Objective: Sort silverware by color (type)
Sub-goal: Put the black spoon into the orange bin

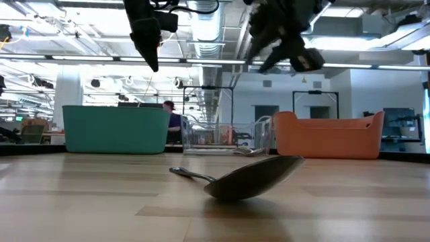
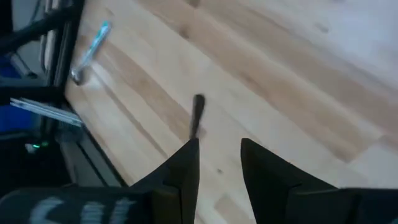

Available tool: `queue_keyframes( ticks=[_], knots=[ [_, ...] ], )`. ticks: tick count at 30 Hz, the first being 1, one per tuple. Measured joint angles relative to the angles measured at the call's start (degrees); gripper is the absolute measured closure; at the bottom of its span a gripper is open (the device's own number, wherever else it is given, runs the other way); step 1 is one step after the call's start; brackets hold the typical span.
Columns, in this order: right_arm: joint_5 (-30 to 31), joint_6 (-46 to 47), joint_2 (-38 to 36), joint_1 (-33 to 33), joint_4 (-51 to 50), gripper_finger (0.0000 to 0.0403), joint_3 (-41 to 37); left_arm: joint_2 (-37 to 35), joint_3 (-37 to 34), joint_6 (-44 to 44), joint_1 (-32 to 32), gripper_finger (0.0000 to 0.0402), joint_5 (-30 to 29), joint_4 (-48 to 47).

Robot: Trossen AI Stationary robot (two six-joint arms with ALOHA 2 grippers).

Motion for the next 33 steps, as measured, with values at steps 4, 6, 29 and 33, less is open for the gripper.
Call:
queue_keyframes(
  ticks=[4, 6, 29, 33],
  knots=[
    [-2.81, 2.34, 2.14, 1.99, 3.28, 0.0264, 0.12, -0.02, -0.03, 0.59, 0.01, 0.0306, 0.02, 0.00],
    [-5.72, 2.53, 3.89, 2.45, 4.90, 0.0264, 0.10, -0.07, -0.48, 1.42, 0.01, 0.0306, -0.09, 0.47],
    [-12.91, 5.14, 10.88, 10.45, 11.44, 0.0264, 0.09, -0.05, -10.65, -3.68, -1.48, 0.0306, 4.48, 1.55],
    [-12.17, 12.73, 14.58, 13.24, 17.83, 0.0264, 0.09, -0.17, -11.72, -0.49, -3.29, 0.0306, 6.99, 1.03]
  ],
)
